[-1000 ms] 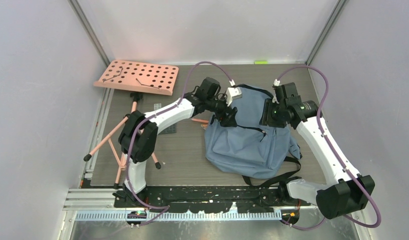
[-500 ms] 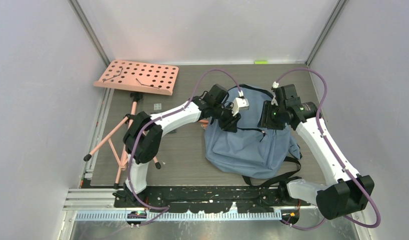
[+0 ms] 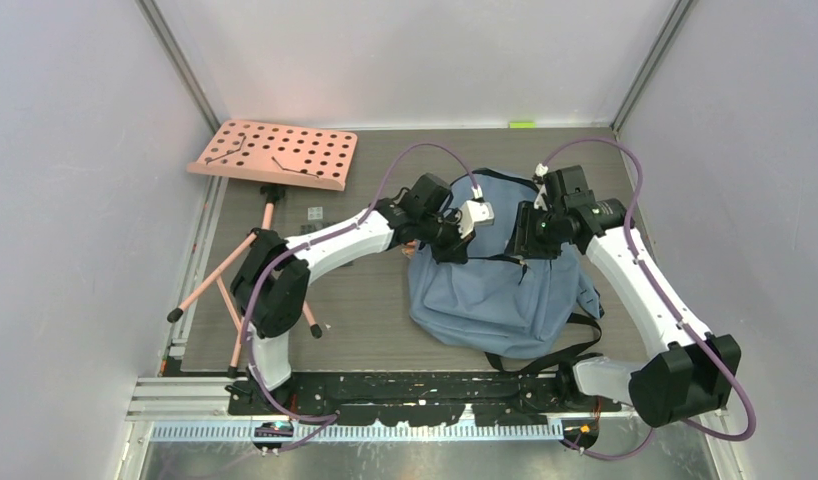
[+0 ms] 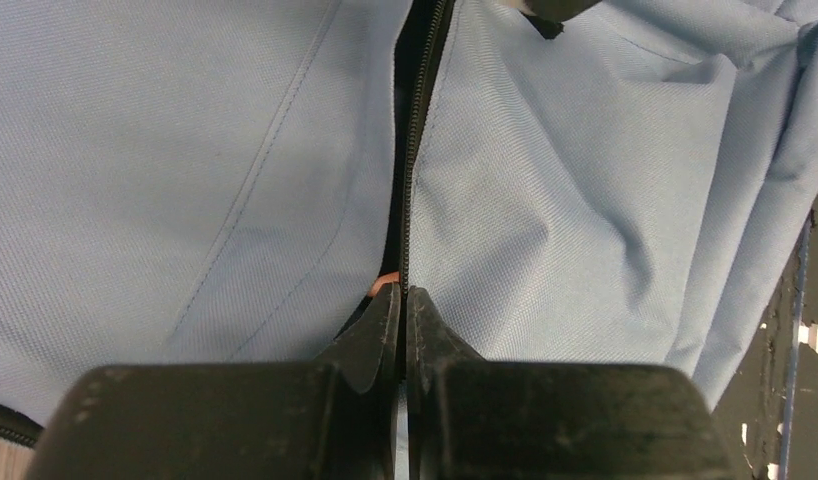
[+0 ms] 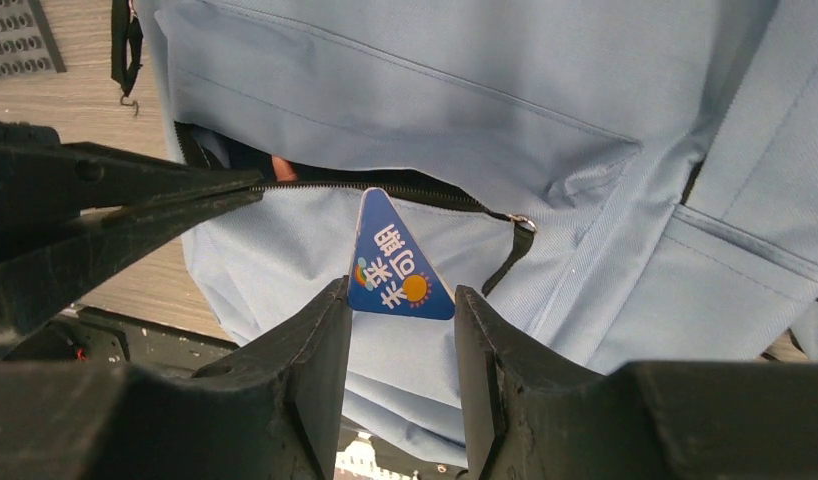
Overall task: Pack the student bag
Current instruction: Place the personal item in the student bag.
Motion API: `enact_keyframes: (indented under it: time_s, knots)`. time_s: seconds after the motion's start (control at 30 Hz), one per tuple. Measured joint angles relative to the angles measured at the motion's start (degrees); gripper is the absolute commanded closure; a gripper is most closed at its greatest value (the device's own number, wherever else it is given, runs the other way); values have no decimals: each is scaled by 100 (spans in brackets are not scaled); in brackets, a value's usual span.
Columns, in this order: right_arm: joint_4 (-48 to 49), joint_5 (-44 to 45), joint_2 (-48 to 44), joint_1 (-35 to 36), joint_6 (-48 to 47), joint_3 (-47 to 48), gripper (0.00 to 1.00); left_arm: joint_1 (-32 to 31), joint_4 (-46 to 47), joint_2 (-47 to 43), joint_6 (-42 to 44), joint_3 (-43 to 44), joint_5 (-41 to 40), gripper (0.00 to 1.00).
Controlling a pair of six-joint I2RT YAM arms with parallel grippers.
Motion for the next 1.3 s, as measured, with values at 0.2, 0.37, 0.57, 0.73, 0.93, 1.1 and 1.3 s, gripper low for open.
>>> enact_keyframes:
  time_s: [0.2, 0.37, 0.57, 0.73, 0.93, 1.1, 1.3]
  knots:
    - [94, -337, 251, 24, -2, 24, 65, -68, 37, -422, -9, -249, -76, 100]
    - [262, -474, 754, 35, -11, 199, 65, -81, 63, -579, -9, -260, -76, 100]
    - [546, -557, 1515, 72, -46, 660, 65, -81, 66, -612, -7, -291, -76, 100]
    - [577, -647, 2179, 201, -195, 1073, 66, -81, 66, -612, -2, -291, -81, 100]
    - [271, -953, 2583, 643, -518, 1115, 66, -85, 63, -612, 26, -291, -136, 100]
    - [85, -1342, 2583, 793, -776, 1034, 67, -103, -7, -621, 39, -291, -162, 100]
    - [-70, -1792, 2583, 734, -1019, 922, 58, -151, -103, -669, 76, -291, -177, 100]
